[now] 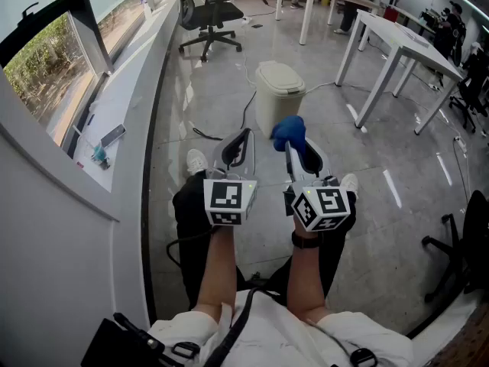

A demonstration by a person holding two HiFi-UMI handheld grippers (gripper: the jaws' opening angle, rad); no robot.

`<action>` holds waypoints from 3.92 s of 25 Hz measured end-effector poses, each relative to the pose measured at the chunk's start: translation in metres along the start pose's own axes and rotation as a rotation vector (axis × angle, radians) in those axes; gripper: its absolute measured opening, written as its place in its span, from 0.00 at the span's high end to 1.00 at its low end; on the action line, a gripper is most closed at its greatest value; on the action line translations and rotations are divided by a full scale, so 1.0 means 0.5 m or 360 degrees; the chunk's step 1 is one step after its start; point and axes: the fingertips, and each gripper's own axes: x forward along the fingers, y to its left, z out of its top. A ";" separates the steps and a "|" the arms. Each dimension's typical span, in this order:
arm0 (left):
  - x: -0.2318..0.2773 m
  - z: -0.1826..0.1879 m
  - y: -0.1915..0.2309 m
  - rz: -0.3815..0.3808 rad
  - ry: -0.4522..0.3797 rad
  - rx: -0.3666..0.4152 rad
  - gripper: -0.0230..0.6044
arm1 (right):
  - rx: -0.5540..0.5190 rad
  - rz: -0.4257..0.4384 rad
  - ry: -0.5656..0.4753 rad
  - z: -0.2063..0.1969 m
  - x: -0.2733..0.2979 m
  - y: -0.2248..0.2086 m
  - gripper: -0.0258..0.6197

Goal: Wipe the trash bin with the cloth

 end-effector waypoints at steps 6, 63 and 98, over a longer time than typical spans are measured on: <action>0.024 -0.020 -0.016 -0.0016 0.0027 -0.0033 0.97 | 0.0021 -0.0014 0.0021 -0.017 0.002 -0.039 0.87; 0.774 -0.282 0.166 -0.0710 0.0084 -0.0098 0.97 | 0.0170 -0.0794 0.0185 -0.274 0.531 -0.466 0.87; 1.056 -0.577 0.579 -0.0656 0.0257 -0.0230 0.97 | -0.0362 -0.0981 0.0763 -0.765 1.111 -0.527 0.87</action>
